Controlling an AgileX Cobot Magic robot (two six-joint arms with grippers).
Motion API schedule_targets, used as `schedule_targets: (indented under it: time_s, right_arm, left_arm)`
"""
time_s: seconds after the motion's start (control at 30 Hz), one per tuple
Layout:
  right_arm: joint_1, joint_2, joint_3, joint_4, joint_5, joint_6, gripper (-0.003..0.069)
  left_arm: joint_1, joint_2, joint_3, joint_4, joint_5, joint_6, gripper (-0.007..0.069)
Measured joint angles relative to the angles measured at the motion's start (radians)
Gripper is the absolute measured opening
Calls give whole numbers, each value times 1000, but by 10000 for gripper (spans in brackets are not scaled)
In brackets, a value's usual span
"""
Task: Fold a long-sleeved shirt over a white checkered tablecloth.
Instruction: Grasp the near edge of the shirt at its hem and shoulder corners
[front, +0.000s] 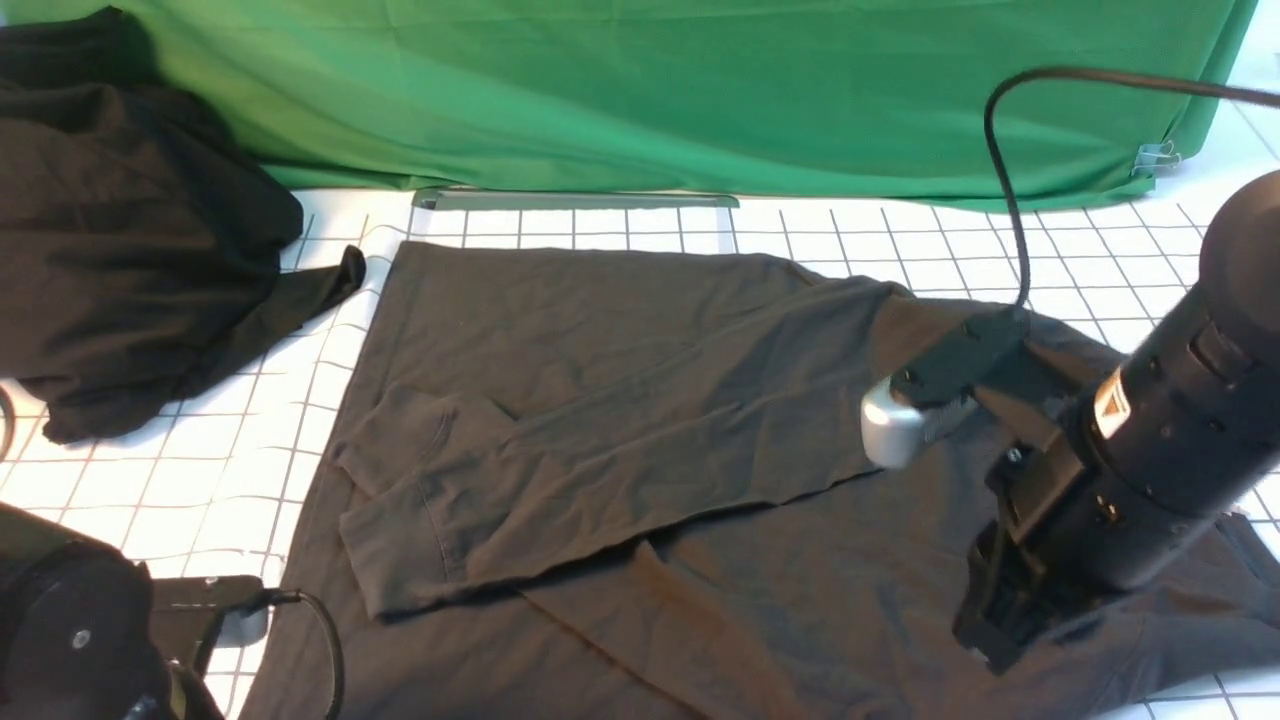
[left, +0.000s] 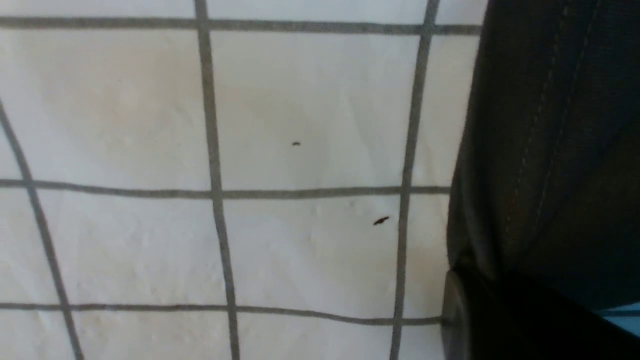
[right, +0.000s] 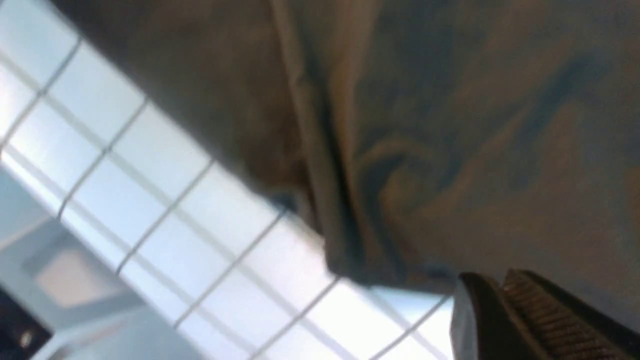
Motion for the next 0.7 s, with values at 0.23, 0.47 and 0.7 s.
schedule_targets:
  time_s: [0.23,0.47,0.7]
  right_arm:
    - [102,-1,177,8,-55,-2,288]
    - [246,-1,318,10,-267,-2,445]
    - [258,68,337,-66,-363,35,455]
  left_arm:
    - [0,-106,0,35,72,-7,15]
    - [0,-184,0,37,92,-20,15]
    - [0,-191,0,38,93,-20,15]
